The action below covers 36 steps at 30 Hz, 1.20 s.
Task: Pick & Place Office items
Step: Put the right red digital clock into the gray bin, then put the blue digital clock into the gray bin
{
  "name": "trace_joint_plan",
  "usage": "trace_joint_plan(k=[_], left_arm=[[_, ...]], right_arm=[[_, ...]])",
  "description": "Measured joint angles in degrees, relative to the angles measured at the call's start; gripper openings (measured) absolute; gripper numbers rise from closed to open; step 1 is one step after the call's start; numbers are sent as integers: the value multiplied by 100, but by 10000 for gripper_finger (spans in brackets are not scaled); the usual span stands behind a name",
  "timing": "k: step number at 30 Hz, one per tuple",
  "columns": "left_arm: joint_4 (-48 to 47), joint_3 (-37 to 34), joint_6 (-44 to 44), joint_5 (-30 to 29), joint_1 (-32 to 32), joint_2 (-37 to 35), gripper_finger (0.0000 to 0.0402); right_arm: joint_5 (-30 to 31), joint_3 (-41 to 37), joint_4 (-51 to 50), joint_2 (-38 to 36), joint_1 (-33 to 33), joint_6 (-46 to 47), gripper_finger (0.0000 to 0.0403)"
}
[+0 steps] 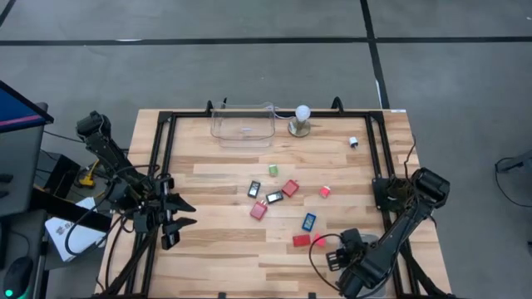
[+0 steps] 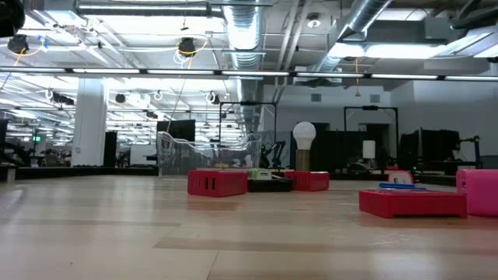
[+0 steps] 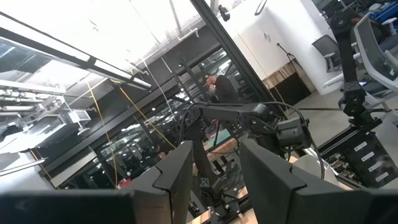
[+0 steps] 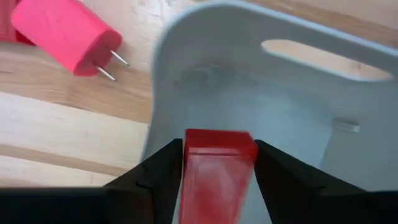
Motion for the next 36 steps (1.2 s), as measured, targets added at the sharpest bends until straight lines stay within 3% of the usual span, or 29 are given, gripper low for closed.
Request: trace_joint_plan(k=[9, 16, 21, 26, 31, 36], left_arm=[[2, 0, 2, 0, 2, 0, 129], [3, 0, 3, -2, 1, 0, 129], [3, 0, -36, -4, 1, 0, 129], [5, 0, -117, -6, 0, 0, 129], [4, 0, -118, -5, 1, 0, 129], [6, 0, -118, -4, 2, 0, 129]], right_arm=[[121, 0, -422, -2, 73, -48, 229], [946, 14, -661, -7, 307, 67, 230], [1820, 350, -1043, -9, 538, 140, 230], [3500, 1017, -1781, -9, 780, 33, 230], [5396, 1690, -1885, -9, 824, -1646, 230], [5909, 2191, -1723, -9, 552, -5169, 230]])
